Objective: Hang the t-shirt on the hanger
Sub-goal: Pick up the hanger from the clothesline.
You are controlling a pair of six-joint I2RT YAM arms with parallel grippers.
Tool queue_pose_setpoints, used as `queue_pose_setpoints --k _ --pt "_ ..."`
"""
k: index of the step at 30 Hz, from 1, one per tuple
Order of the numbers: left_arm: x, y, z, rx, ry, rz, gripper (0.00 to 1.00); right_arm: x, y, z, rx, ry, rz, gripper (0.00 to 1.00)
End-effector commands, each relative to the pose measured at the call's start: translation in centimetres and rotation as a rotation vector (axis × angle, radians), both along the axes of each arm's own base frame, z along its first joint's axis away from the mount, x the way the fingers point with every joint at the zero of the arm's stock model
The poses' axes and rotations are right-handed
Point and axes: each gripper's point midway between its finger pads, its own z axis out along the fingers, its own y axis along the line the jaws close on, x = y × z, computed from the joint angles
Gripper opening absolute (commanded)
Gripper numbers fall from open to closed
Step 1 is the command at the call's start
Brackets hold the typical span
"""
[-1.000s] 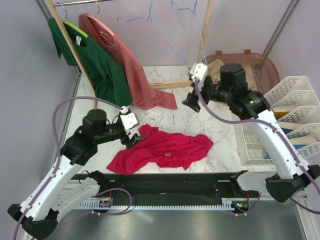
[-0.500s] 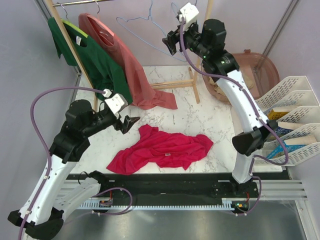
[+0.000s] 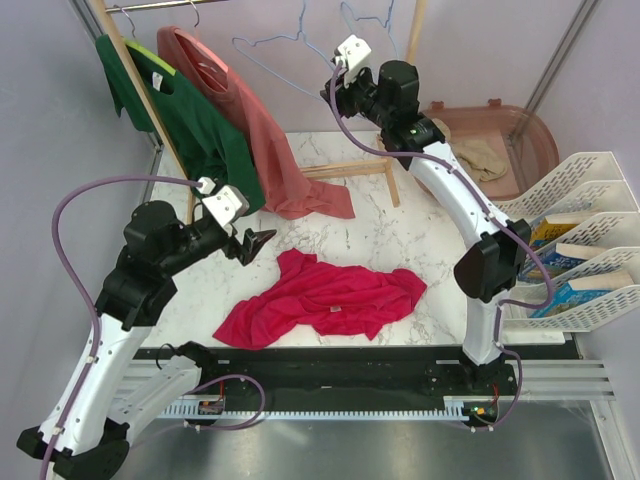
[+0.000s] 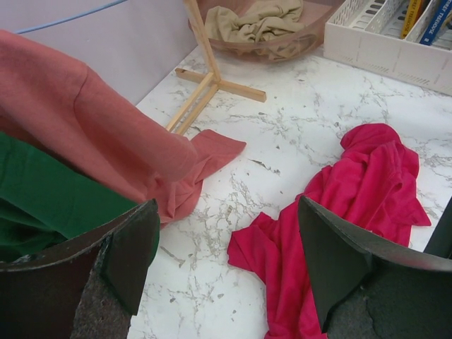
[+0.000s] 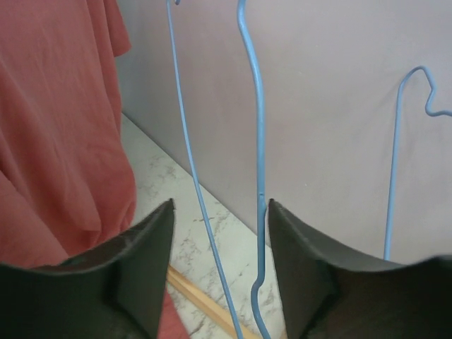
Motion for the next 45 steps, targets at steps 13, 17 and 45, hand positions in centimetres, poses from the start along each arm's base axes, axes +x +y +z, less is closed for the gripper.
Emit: queue_pose_setpoints --k 13,17,45 --pt "0.9 0.0 0.7 -0.036 -0.012 0.025 0.86 1.1 1.2 1.3 0.007 -0.109 0.032 0.03" --pt "1.1 -0.2 0.4 -0.032 -0.001 0.022 0.86 1.1 1.2 1.6 0.018 -0.133 0.033 0.00" --pt "1.1 -1.2 -2.5 -0.034 0.131 -0.009 0.86 -8.2 -4.2 -0.9 -0.070 -0.003 0.056 0.00"
